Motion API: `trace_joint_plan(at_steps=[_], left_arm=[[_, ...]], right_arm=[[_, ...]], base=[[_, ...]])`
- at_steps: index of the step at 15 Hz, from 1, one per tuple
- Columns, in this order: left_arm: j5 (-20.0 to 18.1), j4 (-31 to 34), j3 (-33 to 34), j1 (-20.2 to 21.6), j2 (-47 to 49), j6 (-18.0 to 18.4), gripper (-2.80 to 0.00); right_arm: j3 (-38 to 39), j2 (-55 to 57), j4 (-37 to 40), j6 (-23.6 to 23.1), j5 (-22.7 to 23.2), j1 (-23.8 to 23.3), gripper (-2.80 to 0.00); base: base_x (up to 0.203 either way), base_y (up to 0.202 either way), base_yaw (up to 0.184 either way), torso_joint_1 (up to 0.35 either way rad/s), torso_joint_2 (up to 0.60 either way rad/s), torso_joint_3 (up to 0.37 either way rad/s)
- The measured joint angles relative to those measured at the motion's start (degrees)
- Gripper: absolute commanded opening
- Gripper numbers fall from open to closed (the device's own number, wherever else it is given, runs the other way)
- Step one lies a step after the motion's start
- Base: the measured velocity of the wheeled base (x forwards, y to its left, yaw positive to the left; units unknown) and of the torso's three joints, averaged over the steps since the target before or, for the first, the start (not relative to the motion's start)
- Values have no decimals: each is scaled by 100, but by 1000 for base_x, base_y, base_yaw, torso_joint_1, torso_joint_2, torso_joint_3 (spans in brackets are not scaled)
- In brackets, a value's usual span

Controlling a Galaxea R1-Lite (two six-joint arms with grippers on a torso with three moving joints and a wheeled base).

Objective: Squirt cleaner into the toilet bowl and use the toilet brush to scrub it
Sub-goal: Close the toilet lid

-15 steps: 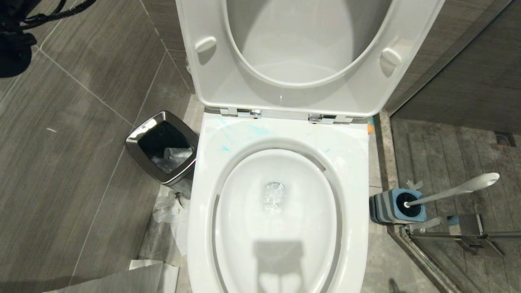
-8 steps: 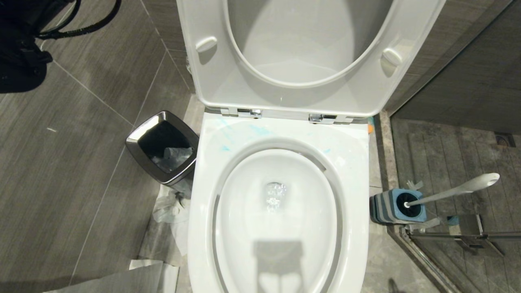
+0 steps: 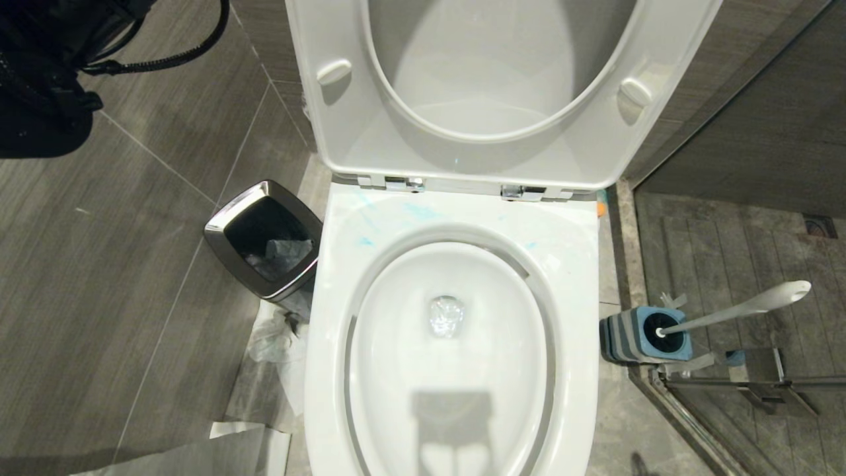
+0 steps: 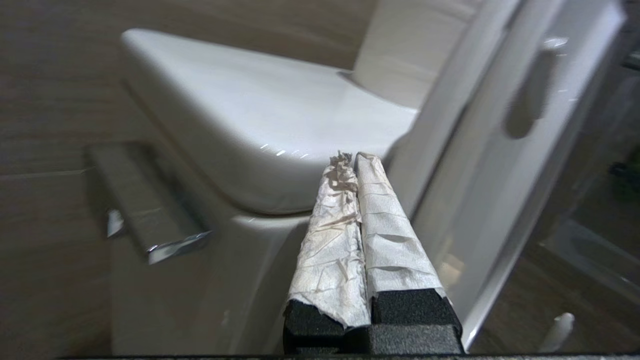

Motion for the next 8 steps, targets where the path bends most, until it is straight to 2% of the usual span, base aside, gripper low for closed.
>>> trace_joint_plan(at_steps=[2,8], left_arm=[[274,271,-11,-7,5,193,-280],[255,318,-2,-143,6,242,-280]], right_arm=[[0,2,-2,0,0,0,-280],[0,0,-2,-2,0,0,-280]], base=[[0,0,0,0,0,0],[0,0,0,0,0,0]])
